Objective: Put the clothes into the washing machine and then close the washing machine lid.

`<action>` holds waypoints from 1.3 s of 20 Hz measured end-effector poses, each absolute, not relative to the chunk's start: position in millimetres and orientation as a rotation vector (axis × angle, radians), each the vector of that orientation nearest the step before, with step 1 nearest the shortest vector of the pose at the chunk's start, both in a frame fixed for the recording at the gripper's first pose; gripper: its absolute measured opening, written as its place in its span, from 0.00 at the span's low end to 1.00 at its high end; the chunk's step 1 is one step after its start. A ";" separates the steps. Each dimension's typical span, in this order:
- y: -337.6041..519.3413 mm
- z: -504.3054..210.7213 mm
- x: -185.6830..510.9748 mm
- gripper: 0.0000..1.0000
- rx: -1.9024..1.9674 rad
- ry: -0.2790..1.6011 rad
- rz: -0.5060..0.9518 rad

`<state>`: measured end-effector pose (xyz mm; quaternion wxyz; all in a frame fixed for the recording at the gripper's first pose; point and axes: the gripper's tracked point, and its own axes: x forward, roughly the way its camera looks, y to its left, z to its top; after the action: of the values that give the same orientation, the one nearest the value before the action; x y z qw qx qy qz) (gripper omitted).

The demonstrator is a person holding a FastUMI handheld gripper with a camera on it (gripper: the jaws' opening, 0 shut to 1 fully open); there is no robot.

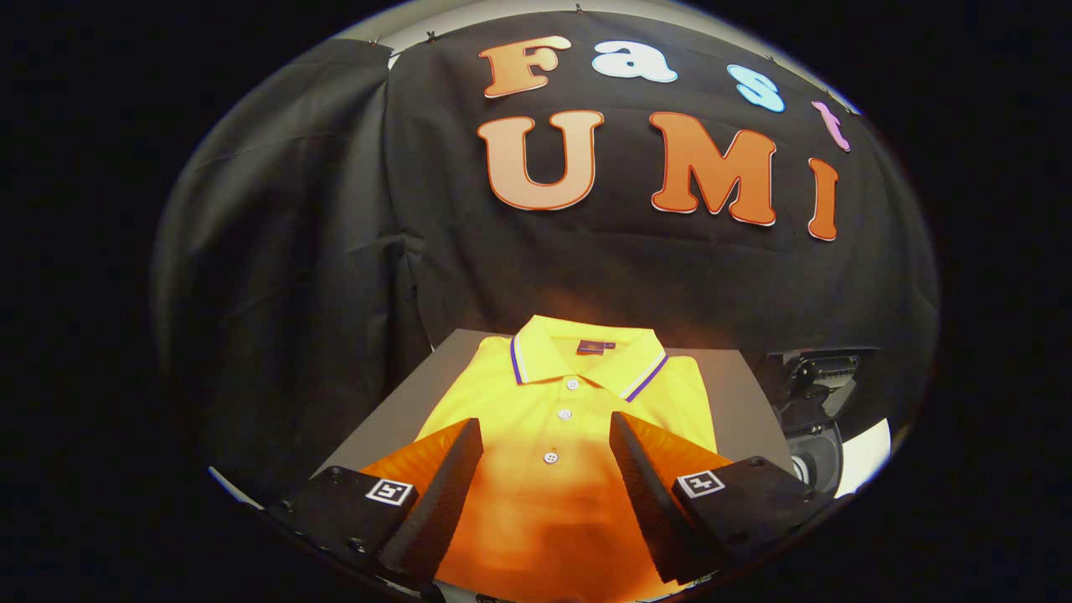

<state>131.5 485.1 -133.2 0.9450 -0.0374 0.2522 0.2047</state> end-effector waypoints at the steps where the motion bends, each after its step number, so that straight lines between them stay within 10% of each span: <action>1: 484.2 -140.5 129.9 0.98 -0.076 0.525 0.412; 13: 483.9 -167.6 125.2 0.86 -0.054 0.580 0.412; 21: 488.8 -170.0 122.6 0.26 -0.028 0.586 0.456; 26: 489.2 -162.2 121.6 0.09 0.061 0.545 0.480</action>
<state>121.6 489.2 -162.2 0.9343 0.0299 0.2666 0.2348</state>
